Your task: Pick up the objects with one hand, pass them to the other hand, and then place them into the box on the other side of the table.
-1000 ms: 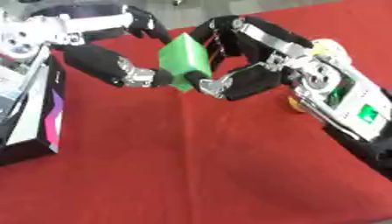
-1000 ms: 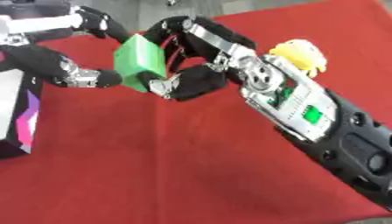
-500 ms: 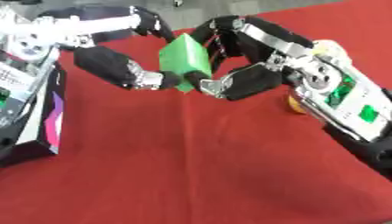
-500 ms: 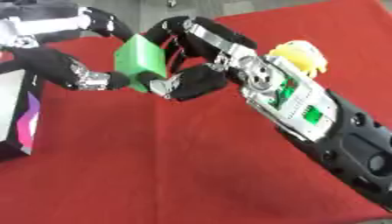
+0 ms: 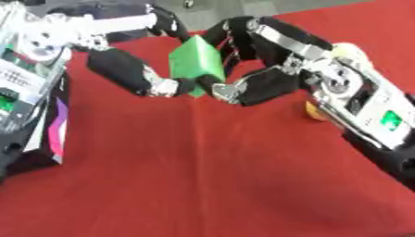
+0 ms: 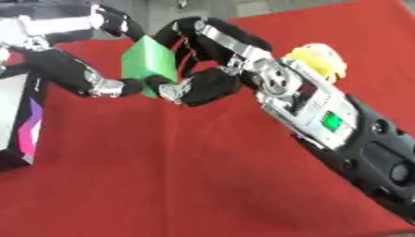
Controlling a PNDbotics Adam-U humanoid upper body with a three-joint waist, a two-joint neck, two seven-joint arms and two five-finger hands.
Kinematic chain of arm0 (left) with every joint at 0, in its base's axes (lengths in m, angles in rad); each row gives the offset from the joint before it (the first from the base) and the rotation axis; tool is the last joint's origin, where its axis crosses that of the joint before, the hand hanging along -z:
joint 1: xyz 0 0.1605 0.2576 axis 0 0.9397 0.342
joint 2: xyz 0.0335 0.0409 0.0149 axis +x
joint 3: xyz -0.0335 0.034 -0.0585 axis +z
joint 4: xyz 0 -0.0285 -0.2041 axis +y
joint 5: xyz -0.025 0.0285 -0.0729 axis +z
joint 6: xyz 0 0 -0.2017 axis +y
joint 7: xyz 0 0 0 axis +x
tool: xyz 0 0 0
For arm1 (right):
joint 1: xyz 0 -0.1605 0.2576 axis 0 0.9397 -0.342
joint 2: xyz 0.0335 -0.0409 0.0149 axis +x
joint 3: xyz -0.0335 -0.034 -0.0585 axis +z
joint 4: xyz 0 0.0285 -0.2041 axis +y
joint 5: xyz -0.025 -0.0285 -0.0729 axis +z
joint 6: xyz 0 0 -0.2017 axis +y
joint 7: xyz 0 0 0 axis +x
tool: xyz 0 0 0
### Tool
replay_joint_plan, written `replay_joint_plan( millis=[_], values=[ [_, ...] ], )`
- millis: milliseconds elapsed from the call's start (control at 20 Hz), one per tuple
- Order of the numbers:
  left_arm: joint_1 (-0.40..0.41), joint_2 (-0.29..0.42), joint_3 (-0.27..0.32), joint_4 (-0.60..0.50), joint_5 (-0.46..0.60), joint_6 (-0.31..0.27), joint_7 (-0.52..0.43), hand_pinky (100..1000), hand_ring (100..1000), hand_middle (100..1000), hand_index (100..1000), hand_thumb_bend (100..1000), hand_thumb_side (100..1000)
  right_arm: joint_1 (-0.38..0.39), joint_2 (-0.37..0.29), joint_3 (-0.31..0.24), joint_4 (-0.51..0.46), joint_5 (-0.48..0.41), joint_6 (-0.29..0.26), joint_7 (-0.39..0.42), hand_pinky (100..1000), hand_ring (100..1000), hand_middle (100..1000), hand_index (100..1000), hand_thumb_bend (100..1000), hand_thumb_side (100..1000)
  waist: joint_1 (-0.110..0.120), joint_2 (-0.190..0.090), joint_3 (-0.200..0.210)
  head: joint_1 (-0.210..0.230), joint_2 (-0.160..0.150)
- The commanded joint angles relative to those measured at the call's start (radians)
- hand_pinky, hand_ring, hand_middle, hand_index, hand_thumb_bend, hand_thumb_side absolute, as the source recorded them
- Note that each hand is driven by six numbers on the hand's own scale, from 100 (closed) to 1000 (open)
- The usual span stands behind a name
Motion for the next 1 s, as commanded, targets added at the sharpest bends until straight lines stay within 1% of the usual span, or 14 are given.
replay_joint_plan(
  millis=[50,150,250,350,400,450,550,600,700,800,900,1000],
  values=[
    [-0.023,0.005,0.004,0.004,-0.011,0.008,-0.001,934,922,835,828,337,469,-0.020,-0.009,-0.015,-0.018,0.002,-0.006,0.007,565,606,486,551,100,113,0.010,-0.023,0.001,-0.002,-0.005],
    [-0.022,0.004,0.002,0.006,-0.014,0.014,0.001,929,919,831,824,318,452,-0.020,-0.009,-0.014,-0.018,0.008,-0.007,0.010,565,605,486,551,100,112,0.010,-0.023,0.000,-0.002,-0.005],
    [-0.022,0.004,0.002,0.007,-0.017,0.021,0.004,922,914,803,814,289,427,-0.020,-0.009,-0.014,-0.018,0.012,-0.008,0.012,565,605,486,551,100,109,0.010,-0.023,0.000,-0.002,-0.004],
    [-0.022,0.003,0.001,0.006,-0.020,0.026,0.007,921,913,798,811,282,420,-0.020,-0.009,-0.014,-0.018,0.015,-0.009,0.014,565,605,486,551,100,108,0.010,-0.022,0.000,-0.001,-0.004],
    [-0.023,0.003,0.001,0.006,-0.022,0.030,0.009,910,905,783,782,239,381,-0.020,-0.009,-0.014,-0.018,0.016,-0.010,0.015,565,605,487,551,100,105,0.010,-0.022,0.000,-0.001,-0.004],
    [-0.023,0.002,0.001,0.007,-0.025,0.035,0.012,902,899,771,760,222,364,-0.020,-0.009,-0.013,-0.018,0.017,-0.011,0.016,565,605,487,551,100,105,0.010,-0.022,0.000,0.000,-0.004],
    [-0.023,0.001,0.000,0.008,-0.030,0.044,0.018,886,887,741,719,198,330,-0.020,-0.009,-0.013,-0.018,0.020,-0.012,0.018,565,605,487,551,100,104,0.009,-0.023,0.000,0.000,-0.003],
    [-0.024,0.001,-0.001,0.008,-0.033,0.049,0.021,883,885,737,713,195,323,-0.020,-0.009,-0.013,-0.018,0.021,-0.012,0.019,565,605,488,551,100,104,0.010,-0.023,0.000,0.000,-0.003],
    [-0.024,0.000,-0.002,0.009,-0.036,0.057,0.027,867,867,699,670,158,290,-0.019,-0.009,-0.012,-0.018,0.022,-0.013,0.020,565,605,488,551,100,103,0.009,-0.022,0.000,0.000,-0.002],
    [-0.024,-0.001,-0.002,0.009,-0.037,0.067,0.037,858,854,671,648,130,267,-0.019,-0.010,-0.012,-0.018,0.025,-0.013,0.022,565,606,489,552,100,100,0.009,-0.022,0.000,0.001,-0.001],
    [-0.024,-0.002,-0.001,0.007,-0.035,0.079,0.053,848,838,644,616,102,226,-0.019,-0.010,-0.010,-0.018,0.030,-0.014,0.027,567,607,491,554,100,100,0.009,-0.022,-0.001,0.000,-0.001],
    [-0.023,-0.002,0.001,0.004,-0.030,0.090,0.073,835,816,617,575,100,172,-0.019,-0.011,-0.009,-0.018,0.037,-0.014,0.035,569,610,497,562,100,100,0.009,-0.022,-0.001,0.000,-0.001]
  ],
)
